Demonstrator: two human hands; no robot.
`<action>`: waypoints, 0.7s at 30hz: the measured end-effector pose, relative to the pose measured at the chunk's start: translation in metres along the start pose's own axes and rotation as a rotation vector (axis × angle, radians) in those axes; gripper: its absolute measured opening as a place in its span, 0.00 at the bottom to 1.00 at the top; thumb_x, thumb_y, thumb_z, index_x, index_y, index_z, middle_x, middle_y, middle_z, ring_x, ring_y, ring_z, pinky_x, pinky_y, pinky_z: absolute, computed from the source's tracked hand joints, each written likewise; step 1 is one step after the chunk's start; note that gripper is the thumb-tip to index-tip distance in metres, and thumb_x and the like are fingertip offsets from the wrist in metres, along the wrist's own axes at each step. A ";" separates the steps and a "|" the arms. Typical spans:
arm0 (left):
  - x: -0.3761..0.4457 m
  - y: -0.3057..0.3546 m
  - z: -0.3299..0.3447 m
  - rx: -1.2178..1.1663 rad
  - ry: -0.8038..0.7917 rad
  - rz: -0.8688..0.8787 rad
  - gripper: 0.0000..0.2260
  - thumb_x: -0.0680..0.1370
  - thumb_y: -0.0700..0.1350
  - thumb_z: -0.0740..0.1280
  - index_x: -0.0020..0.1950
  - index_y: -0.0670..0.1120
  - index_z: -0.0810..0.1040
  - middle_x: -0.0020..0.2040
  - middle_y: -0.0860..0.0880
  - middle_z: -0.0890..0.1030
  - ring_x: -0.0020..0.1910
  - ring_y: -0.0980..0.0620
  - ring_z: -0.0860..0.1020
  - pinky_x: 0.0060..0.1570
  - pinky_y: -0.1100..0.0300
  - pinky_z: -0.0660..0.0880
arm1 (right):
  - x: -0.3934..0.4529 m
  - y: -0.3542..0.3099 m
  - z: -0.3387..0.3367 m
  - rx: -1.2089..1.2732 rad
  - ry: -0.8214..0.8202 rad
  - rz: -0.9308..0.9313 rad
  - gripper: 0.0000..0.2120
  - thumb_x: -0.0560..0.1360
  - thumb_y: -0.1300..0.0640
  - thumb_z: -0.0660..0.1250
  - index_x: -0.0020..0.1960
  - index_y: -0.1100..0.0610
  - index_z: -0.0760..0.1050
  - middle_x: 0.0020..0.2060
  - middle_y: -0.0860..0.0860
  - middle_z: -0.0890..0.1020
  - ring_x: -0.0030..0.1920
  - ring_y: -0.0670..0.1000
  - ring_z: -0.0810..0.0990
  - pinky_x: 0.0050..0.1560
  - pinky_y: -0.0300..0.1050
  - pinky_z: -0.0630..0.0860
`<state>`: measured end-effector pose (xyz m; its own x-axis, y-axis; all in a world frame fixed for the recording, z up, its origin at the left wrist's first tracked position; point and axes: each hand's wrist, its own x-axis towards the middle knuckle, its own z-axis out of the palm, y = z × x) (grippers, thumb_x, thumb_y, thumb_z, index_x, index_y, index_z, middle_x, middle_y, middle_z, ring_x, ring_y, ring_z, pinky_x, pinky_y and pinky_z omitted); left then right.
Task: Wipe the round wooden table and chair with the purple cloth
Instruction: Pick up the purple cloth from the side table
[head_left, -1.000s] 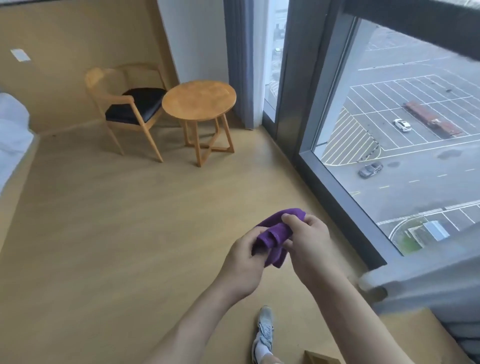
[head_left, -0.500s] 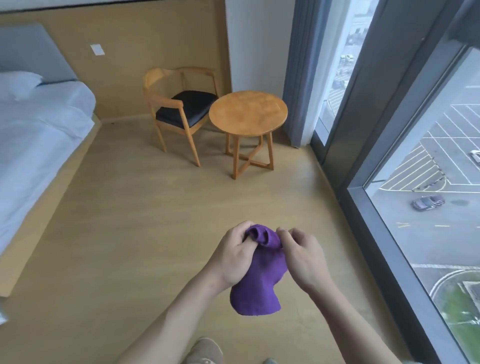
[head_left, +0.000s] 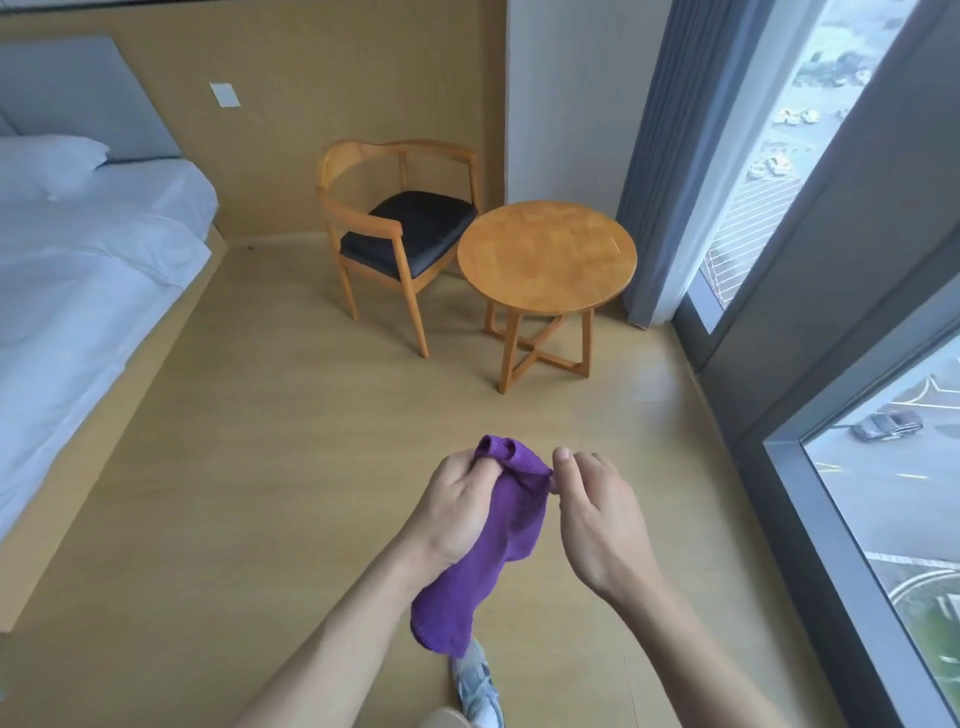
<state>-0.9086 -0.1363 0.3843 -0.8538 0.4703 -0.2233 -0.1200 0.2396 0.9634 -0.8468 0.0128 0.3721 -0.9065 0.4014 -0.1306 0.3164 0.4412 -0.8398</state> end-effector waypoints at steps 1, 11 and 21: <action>0.015 0.003 -0.011 -0.013 0.004 -0.004 0.21 0.83 0.46 0.56 0.39 0.56 0.85 0.38 0.60 0.83 0.39 0.61 0.80 0.43 0.68 0.73 | 0.016 -0.007 0.004 0.039 -0.002 0.002 0.25 0.84 0.39 0.52 0.44 0.57 0.75 0.45 0.51 0.79 0.47 0.49 0.78 0.52 0.52 0.75; 0.162 0.037 -0.074 -0.076 -0.029 -0.041 0.20 0.77 0.53 0.59 0.46 0.36 0.77 0.38 0.47 0.76 0.40 0.50 0.74 0.41 0.55 0.71 | 0.153 -0.069 0.023 0.274 -0.194 -0.115 0.05 0.76 0.45 0.67 0.46 0.46 0.75 0.39 0.37 0.78 0.41 0.40 0.76 0.42 0.30 0.70; 0.307 0.050 -0.124 -0.026 -0.075 -0.102 0.12 0.86 0.44 0.62 0.53 0.44 0.85 0.45 0.49 0.86 0.44 0.54 0.83 0.42 0.63 0.76 | 0.329 -0.071 0.029 0.456 -0.295 0.023 0.17 0.82 0.51 0.65 0.46 0.65 0.75 0.35 0.52 0.76 0.36 0.51 0.73 0.38 0.47 0.70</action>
<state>-1.2392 -0.0853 0.3823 -0.7965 0.5067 -0.3300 -0.2184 0.2678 0.9384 -1.1757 0.0901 0.3731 -0.9614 0.1356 -0.2393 0.2436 0.0156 -0.9698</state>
